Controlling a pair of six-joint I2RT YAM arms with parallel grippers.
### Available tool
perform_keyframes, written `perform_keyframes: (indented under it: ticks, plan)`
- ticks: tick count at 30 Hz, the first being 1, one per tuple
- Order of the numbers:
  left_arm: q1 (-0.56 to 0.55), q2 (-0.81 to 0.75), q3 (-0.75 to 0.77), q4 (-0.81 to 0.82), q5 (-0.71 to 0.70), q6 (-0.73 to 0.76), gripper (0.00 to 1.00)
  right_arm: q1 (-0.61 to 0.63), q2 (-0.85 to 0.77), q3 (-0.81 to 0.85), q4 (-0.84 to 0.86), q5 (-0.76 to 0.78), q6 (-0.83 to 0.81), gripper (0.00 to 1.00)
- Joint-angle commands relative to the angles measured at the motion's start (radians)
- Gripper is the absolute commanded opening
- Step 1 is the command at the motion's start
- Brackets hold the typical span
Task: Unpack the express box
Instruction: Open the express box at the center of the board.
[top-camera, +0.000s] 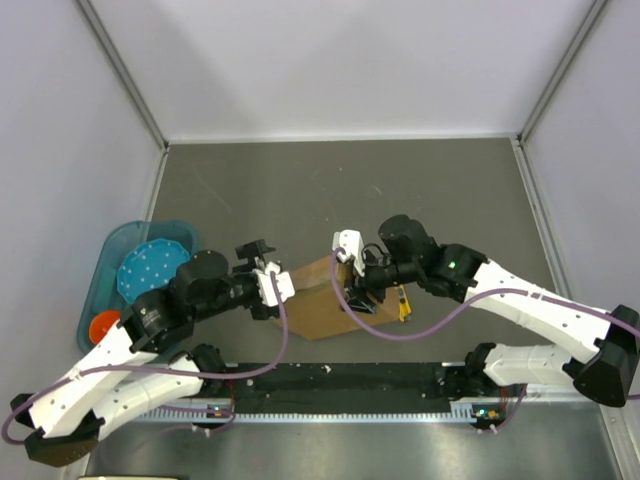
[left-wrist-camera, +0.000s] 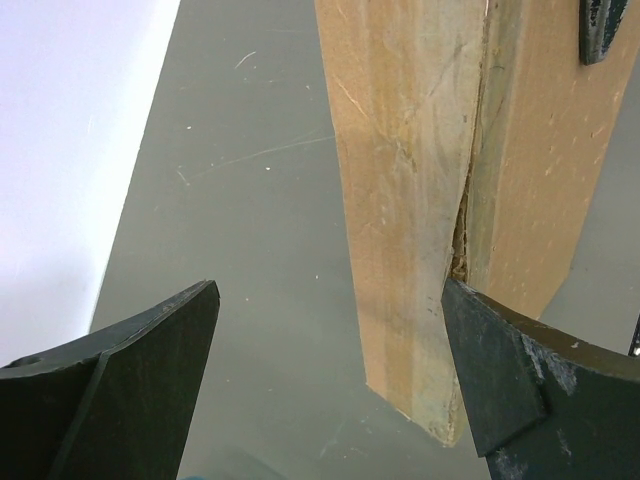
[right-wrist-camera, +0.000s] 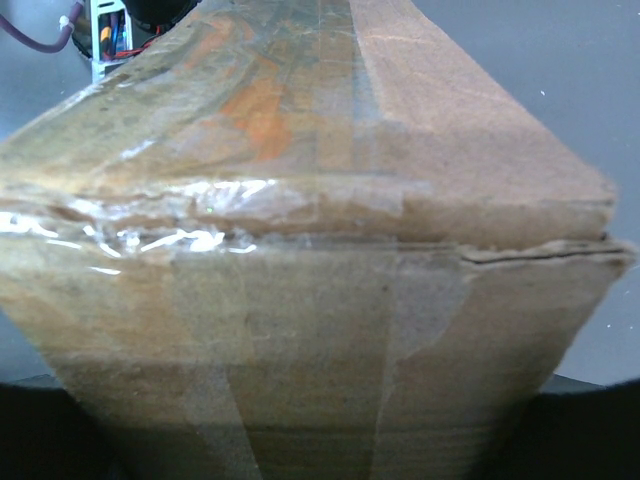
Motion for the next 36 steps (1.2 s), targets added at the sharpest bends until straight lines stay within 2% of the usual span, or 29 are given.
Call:
perform_keyframes:
  ticks: [1,8,15,24,31,36]
  plan:
    - [0.012,0.017,0.012,0.063,-0.018,0.010,0.99,-0.002,-0.006,-0.004,0.013,-0.028,-0.013,0.00]
    - [0.011,0.036,0.035,0.034,0.036,-0.008,0.99,-0.002,-0.008,0.000,0.013,-0.017,-0.009,0.00]
    - [0.012,0.028,0.063,-0.046,0.169,-0.017,0.99,-0.002,0.008,0.005,0.013,0.007,0.001,0.00]
    - [0.012,0.076,0.028,0.023,0.060,0.006,0.99,-0.004,0.009,0.019,0.012,0.013,0.009,0.00]
    - [0.015,0.051,0.043,0.048,-0.039,0.032,0.99,-0.002,0.003,0.009,0.010,-0.005,0.004,0.00]
    - [0.041,0.037,0.058,0.045,-0.050,0.052,0.99,-0.002,0.002,0.008,0.010,-0.017,0.000,0.00]
